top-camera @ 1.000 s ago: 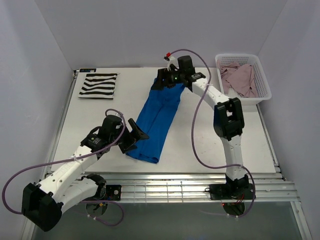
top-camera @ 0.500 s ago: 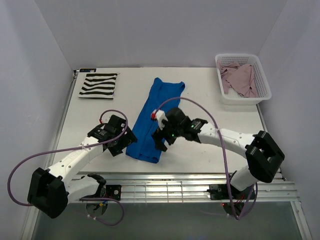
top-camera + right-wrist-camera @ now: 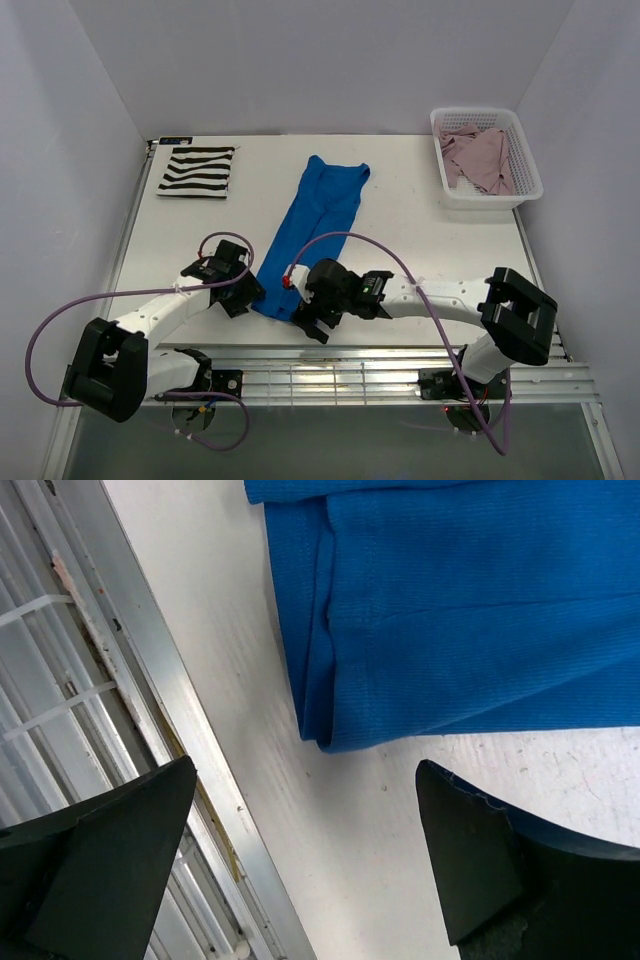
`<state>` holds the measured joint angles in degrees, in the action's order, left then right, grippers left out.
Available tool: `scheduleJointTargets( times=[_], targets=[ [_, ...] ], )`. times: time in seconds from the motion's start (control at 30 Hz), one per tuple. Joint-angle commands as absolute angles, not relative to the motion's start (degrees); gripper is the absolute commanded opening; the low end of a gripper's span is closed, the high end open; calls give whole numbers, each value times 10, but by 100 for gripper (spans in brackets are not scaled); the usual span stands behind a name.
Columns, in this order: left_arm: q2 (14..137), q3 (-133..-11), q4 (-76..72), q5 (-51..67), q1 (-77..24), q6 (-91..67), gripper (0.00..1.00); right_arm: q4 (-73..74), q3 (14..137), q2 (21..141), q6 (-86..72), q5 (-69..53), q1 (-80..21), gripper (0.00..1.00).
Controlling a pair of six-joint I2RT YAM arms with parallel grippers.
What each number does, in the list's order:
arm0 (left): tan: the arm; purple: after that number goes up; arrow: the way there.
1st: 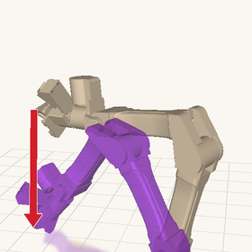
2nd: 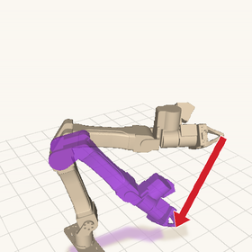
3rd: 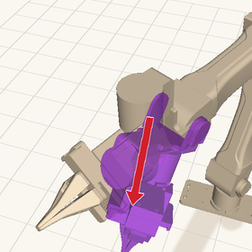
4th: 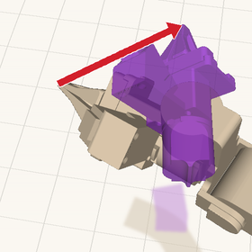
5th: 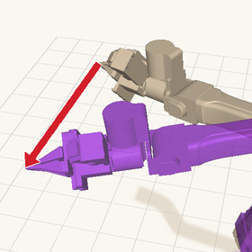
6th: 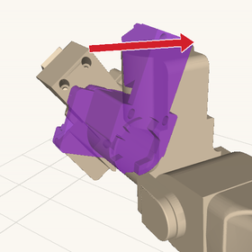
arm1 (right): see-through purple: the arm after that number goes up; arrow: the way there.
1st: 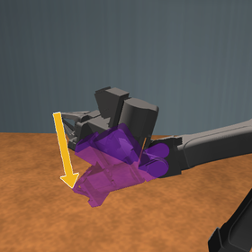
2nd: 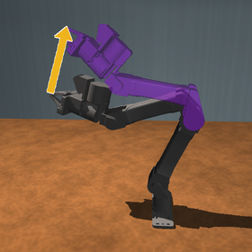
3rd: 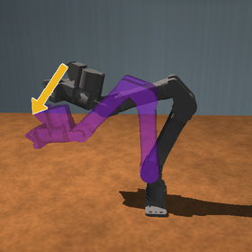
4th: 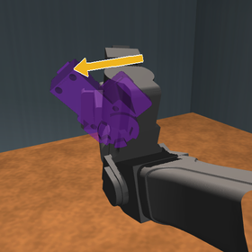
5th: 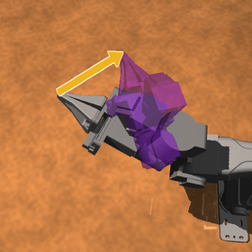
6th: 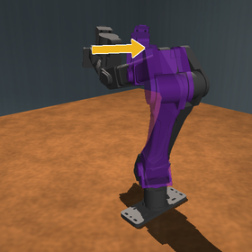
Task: Fold and stack the tank tops
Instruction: Fold the tank top
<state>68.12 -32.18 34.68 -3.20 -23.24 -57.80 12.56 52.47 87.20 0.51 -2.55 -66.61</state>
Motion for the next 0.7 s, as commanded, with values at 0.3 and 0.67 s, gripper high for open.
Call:
scheduleJointTargets(
  times=[0.3, 0.67],
  targets=[
    [706, -283, 247, 41, -229, -567, 42, 111, 566, 954, -14, 46, -681, 81],
    [683, -298, 260, 54, -229, -581, 15, 108, 561, 970, -55, 52, -693, 8]
  ],
)
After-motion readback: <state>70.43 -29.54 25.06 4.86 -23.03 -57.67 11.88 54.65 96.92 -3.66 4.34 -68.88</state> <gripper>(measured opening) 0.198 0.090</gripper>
